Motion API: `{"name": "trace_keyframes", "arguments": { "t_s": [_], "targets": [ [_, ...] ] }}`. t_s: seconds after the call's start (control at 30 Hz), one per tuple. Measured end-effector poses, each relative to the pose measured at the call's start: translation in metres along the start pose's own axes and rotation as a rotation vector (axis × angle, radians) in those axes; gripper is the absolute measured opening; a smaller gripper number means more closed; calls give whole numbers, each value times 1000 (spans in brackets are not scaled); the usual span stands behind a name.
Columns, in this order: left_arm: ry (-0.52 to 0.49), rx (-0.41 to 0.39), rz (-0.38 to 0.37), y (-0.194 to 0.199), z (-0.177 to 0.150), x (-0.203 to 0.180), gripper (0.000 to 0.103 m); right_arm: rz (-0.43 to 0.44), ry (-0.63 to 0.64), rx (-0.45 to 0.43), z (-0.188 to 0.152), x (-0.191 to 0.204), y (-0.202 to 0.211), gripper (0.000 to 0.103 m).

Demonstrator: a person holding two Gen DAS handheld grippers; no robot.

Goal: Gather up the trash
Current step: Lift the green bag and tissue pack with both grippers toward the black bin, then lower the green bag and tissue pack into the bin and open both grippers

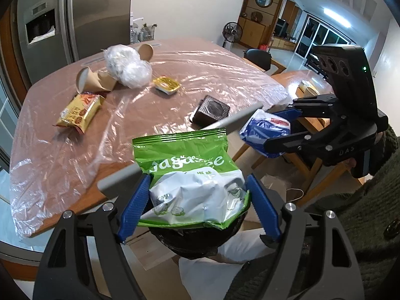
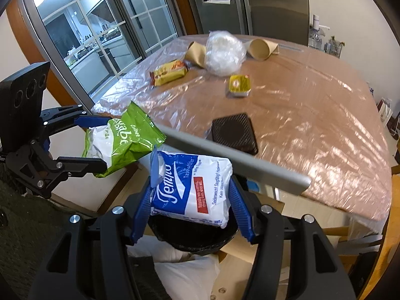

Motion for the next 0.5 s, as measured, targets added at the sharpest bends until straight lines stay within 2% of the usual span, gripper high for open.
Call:
{"name": "trace_keyframes", "arguments": {
  "t_s": [0.5],
  "targets": [
    [11,124,2,-34,-37,12,79,20,-19,89,-33,5,-25,57]
  ]
}}
Point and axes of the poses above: each gripper's, at about its wrist camera, not at the fingertips, and y roughly against the way its jaws point, x to its left, z to its top, the point moved 7 cm from there along -y, roughly the way its jaws point, and after that the axes turned 11 degrees about y, right-handed, at the moved point
